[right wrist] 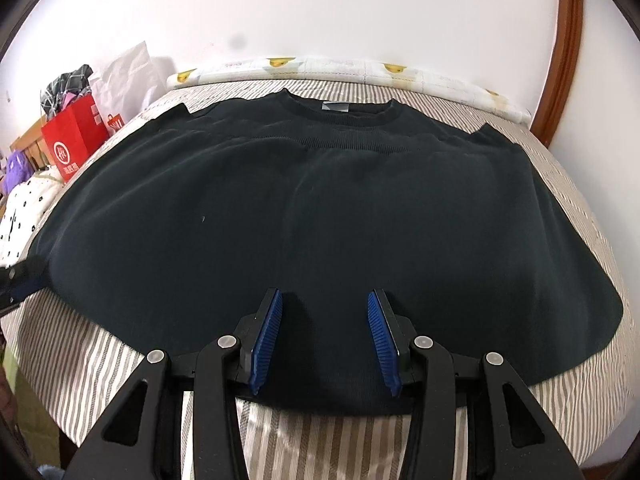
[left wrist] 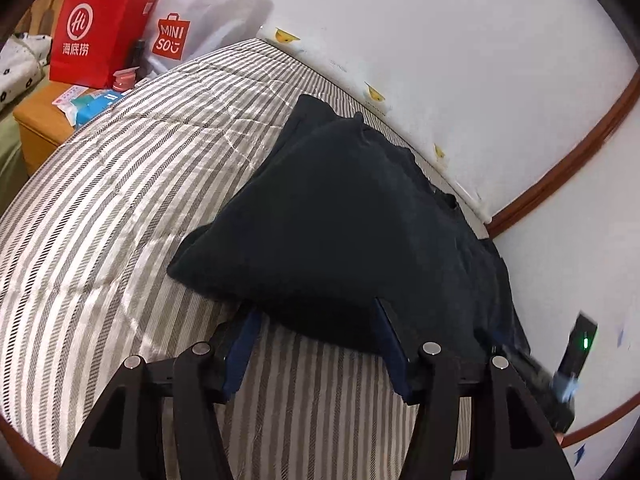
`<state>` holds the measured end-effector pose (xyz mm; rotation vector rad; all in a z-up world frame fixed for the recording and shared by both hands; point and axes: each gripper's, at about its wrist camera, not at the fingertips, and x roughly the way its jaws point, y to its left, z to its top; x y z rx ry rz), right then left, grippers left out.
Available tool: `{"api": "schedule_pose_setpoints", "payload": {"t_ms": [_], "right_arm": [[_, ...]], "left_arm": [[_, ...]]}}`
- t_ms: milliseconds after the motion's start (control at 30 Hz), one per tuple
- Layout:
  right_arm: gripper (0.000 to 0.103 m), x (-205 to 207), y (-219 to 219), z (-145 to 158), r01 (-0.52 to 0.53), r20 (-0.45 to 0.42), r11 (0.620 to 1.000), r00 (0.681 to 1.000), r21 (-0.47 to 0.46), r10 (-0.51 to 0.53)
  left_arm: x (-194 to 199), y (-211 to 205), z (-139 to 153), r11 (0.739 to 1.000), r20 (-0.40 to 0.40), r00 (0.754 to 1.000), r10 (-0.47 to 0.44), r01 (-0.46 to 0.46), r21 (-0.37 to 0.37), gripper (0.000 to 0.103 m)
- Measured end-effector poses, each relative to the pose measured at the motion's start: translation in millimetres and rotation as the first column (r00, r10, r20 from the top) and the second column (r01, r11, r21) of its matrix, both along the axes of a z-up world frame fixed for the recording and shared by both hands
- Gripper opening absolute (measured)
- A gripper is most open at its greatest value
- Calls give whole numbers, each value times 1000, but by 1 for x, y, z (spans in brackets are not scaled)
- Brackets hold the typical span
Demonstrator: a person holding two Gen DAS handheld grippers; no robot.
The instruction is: Fold small clothes
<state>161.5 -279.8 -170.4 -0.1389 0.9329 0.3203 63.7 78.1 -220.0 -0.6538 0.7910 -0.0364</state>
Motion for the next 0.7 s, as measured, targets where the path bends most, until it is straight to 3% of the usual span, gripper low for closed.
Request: {"api": "schedule_pose_setpoints", "payload": {"t_ms": [133, 200, 400, 567, 700], "right_arm": [[44, -6, -3, 2, -9, -13, 1000, 1000, 17, 9], [44, -7, -7, 4, -18, -18, 999, 1000, 31, 19], [44, -5, -25, 12, -10, -31, 997, 999, 74, 12], [44, -1, -52, 21, 44, -18, 994, 999, 101, -42], [44, 2, -75, 25, 88, -11, 990, 996, 108, -88]], "left_arm": [[10, -3, 3, 999, -24, 999, 25, -25, 31, 51], [13, -6, 5, 995, -38, 998, 56, -53, 80, 36], [16, -16, 23, 979, -46, 993, 107, -97, 182, 15], [15, -43, 57, 933, 32, 996, 87, -93, 347, 12], [21, -61, 84, 915, 84, 995, 55, -84, 396, 11]]}}
